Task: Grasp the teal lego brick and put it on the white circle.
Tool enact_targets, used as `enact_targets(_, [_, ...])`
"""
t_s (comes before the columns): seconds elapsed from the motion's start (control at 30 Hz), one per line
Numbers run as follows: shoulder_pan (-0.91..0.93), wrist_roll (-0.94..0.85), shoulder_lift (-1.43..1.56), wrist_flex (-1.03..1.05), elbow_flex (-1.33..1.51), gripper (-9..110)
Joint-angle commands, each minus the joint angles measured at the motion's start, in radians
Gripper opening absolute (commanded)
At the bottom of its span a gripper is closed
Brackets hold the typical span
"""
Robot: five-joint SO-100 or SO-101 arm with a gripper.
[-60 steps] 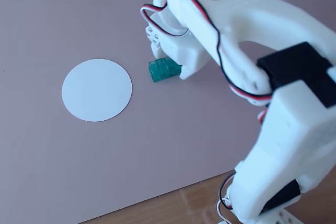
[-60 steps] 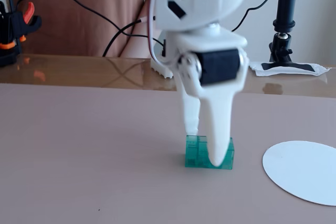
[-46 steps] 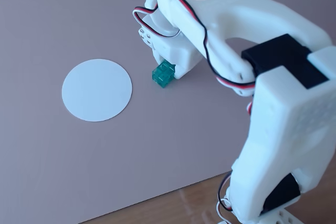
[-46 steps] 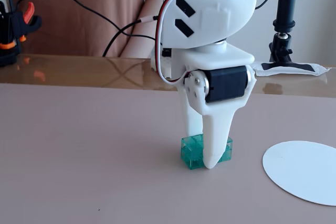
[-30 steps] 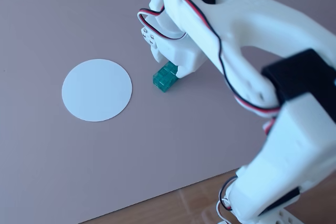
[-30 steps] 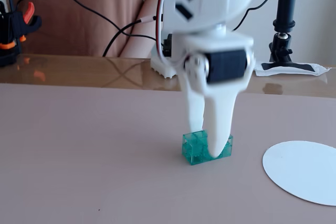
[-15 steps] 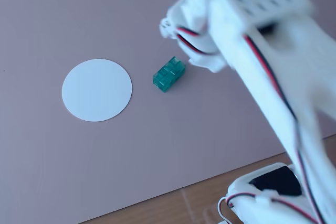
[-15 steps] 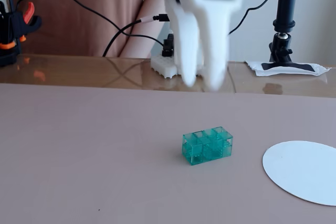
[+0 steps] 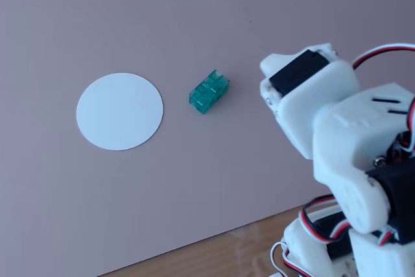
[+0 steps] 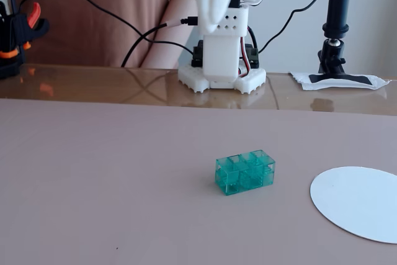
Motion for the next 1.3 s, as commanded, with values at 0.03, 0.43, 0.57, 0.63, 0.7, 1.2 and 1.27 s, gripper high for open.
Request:
enact_targets(0.03, [-0.026,0.028,-0.333,-0.025,-0.187,2])
enact_targets(0.43, [-0.109,-0.029,-1.170,0.018,-0.630,26])
enact_targets(0.57, [-0.106,-0.054,-1.359,0.009,-0.676,26])
enact_targets(0.63, [-0.098,-0.058,-1.440,0.002,-0.709,26])
enact_targets(0.7, [-0.092,-0.064,-1.514,0.000,-0.744,26])
enact_targets(1.2, [-0.120,-0.063,-1.799,0.011,-0.904,0])
enact_targets(1.27, [-0.107,-0.057,-1.764,0.009,-0.884,0])
